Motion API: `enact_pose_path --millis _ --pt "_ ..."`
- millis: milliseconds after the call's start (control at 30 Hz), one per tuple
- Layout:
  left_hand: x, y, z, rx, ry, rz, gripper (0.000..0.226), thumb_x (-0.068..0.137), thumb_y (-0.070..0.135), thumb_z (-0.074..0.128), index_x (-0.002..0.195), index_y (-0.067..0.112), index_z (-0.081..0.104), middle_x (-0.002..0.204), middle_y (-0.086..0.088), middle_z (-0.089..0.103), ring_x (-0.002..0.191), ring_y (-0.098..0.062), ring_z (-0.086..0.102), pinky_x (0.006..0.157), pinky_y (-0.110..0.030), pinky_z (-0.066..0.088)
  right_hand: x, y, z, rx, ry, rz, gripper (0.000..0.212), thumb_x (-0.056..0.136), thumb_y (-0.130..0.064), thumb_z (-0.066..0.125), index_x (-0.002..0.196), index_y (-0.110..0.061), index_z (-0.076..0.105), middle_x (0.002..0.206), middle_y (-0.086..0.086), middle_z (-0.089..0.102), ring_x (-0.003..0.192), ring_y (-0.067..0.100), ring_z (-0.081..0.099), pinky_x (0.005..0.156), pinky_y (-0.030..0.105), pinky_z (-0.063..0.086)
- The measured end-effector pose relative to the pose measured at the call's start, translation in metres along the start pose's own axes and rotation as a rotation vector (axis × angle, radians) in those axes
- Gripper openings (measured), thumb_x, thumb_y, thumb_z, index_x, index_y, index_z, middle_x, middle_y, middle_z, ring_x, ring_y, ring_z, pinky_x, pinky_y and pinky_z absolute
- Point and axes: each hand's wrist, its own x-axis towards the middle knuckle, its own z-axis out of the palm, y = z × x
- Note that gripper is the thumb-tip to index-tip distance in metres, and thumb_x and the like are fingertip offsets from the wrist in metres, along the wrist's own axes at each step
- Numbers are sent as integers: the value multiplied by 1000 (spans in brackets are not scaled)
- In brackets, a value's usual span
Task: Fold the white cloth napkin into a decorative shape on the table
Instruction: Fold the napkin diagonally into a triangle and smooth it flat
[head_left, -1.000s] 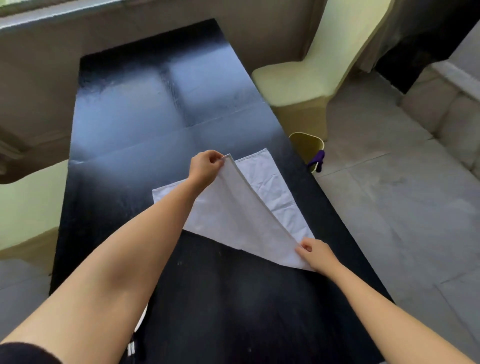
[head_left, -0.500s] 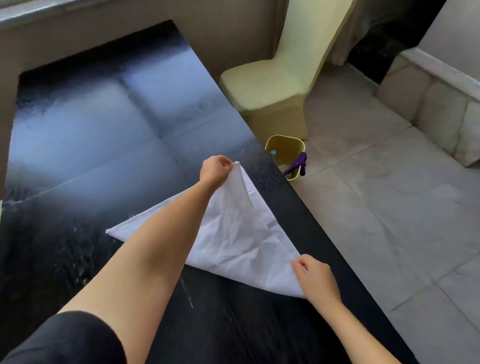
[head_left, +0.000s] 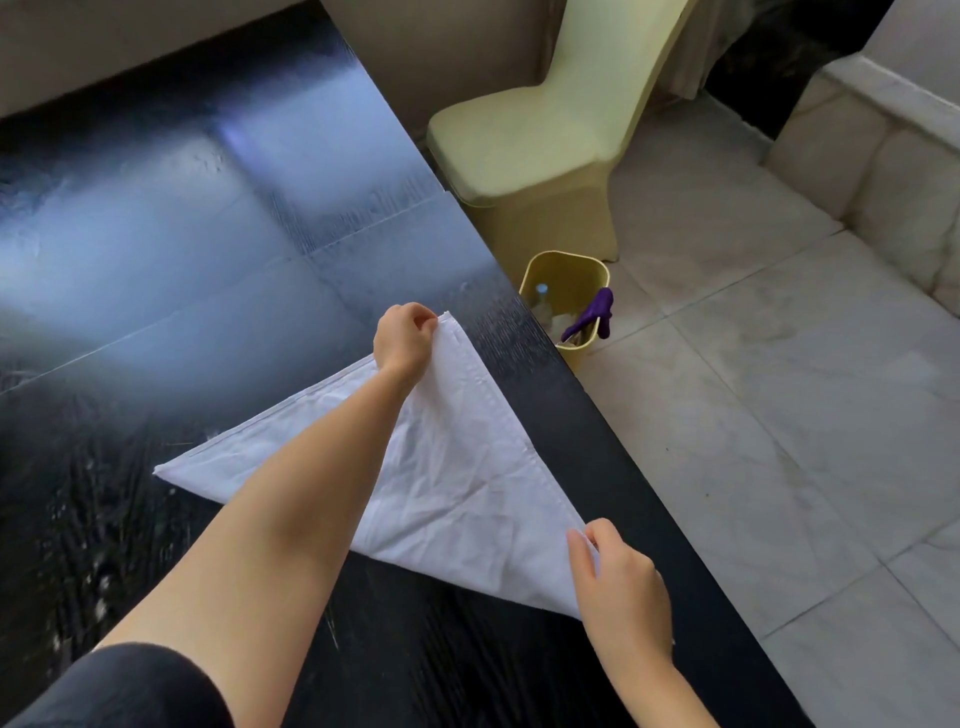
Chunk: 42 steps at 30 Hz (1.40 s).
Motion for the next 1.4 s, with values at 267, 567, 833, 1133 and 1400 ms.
enact_pose_path --millis 267,567,833,1133,1400 --pt "10 -4 7 -12 116 33 15 87 13 53 87 14 67 98 -9 63 94 -26 58 91 -37 38 -3 10 -4 2 116 -11 21 94 -29 48 79 -15 52 66 -2 57 59 19 52 48 28 36" --pt "9 -9 18 18 193 164 15 88 10 52 91 9 67 99 -13 63 99 -31 53 90 -37 37 -5 15 10 -151 233 -112 25 70 -15 78 71 -13 53 57 -2 50 43 11 29 45 6 7" --pt "8 -8 22 27 226 229 15 88 7 52 92 8 67 98 -13 64 98 -30 53 85 -29 32 -5 17 15 -139 362 -189 19 82 -25 40 65 -15 40 56 -2 41 45 12 24 48 7 3" --pt "8 -5 23 37 194 246 17 90 12 52 97 7 66 102 -14 61 102 -30 50 88 -30 34 -6 15 10 -152 228 -136 42 65 -5 79 63 -15 38 56 -7 36 40 11 22 43 8 3" --pt "10 -4 26 115 184 271 18 92 15 50 99 10 66 106 -13 61 105 -30 50 93 -34 33 -7 16 15 -221 252 -162 35 61 -4 79 65 -9 45 62 -7 30 43 13 24 47 8 0"
